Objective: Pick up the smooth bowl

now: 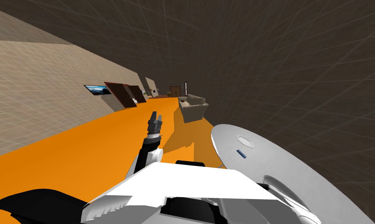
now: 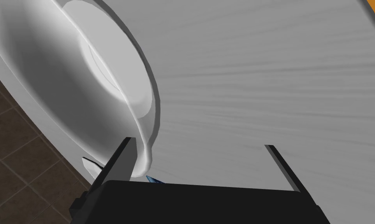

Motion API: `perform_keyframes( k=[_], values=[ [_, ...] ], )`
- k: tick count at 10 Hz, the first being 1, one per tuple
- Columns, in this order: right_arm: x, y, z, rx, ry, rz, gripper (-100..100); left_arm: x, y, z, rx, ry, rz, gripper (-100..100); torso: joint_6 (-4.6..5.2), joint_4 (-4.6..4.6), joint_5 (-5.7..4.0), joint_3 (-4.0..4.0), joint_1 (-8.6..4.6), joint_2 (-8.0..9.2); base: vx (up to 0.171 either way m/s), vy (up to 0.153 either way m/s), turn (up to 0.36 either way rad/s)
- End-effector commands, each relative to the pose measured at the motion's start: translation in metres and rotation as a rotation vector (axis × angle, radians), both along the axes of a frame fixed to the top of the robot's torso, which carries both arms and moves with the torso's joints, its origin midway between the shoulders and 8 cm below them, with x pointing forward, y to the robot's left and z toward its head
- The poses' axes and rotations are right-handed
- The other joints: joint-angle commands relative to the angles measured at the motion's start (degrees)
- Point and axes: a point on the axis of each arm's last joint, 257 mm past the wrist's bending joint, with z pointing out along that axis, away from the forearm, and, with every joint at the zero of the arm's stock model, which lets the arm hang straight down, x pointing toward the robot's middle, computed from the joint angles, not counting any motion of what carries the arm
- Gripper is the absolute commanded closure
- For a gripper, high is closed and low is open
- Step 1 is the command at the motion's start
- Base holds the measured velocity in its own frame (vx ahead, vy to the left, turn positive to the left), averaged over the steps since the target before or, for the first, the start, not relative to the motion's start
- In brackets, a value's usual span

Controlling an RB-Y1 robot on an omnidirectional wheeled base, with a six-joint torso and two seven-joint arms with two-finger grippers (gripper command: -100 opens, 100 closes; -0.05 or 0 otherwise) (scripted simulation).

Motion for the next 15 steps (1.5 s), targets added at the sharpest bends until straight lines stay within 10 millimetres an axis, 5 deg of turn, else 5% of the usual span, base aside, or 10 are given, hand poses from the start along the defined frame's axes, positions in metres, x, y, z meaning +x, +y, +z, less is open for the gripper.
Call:
perform_keyframes(
  k=[1, 2, 4, 5, 7, 10, 13, 14, 15],
  values=[
    [0.002, -0.006, 0.005, 0.001, -0.028, -0.033, -100, 0.000, 0.000, 0.000, 0.000, 0.000, 0.000, 0, 0.00, 0.00, 0.00, 0.00, 0.00, 0.00, -0.007, -0.010, 0.015],
    [-0.026, 0.005, -0.006, 0.011, 0.010, -0.028, -100, 0.000, 0.000, 0.000, 0.000, 0.000, 0.000, 0, 0.02, -0.01, 0.00, -0.02, -0.01, -0.04, -0.010, -0.016, 0.245],
    [-0.018, -0.005, 0.002, 0.003, -0.029, -0.071, -100, 0.000, 0.000, 0.000, 0.000, 0.000, 0.000, 0, -0.04, -0.02, -0.20, -0.05, -0.17, -0.08, -0.010, -0.015, 0.069],
    [-0.042, 0.003, -0.005, 0.009, 0.000, -0.073, -100, 0.000, 0.000, 0.000, 0.000, 0.000, 0.000, 0, -0.02, -0.04, -0.20, -0.07, -0.17, -0.11, -0.014, -0.010, 0.228],
    [-0.039, -0.007, 0.001, 0.000, -0.028, -0.110, -100, 0.000, 0.000, 0.000, 0.000, 0.000, 0.000, 0, -0.05, -0.02, -0.22, -0.06, -0.24, -0.11, -0.009, -0.018, 0.078],
    [-0.084, -0.003, -0.003, -0.006, 0.001, -0.151, -100, 0.000, 0.000, 0.000, 0.000, 0.000, 0.000, 0, -0.06, -0.02, -0.22, -0.06, -0.27, -0.11, -0.016, -0.020, 0.205],
    [-0.085, -0.015, 0.005, -0.020, -0.024, -0.192, -100, 0.000, 0.000, 0.000, 0.000, 0.000, 0.000, 0, -0.03, -0.03, -0.23, -0.08, -0.25, -0.13, -0.008, -0.012, 0.037],
    [-0.113, -0.010, 0.002, -0.024, 0.007, -0.201, -100, 0.000, 0.000, 0.000, 0.000, 0.000, 0.000, 0, -0.04, -0.04, -0.22, -0.10, -0.20, -0.17, -0.009, -0.005, 0.322],
    [-0.110, -0.021, 0.009, -0.036, -0.020, -0.234, -100, 0.000, 0.000, 0.000, 0.000, 0.000, 0.000, 0, -0.09, -0.03, -0.22, -0.08, -0.21, -0.14, -0.015, -0.020, 0.129]
  ],
)
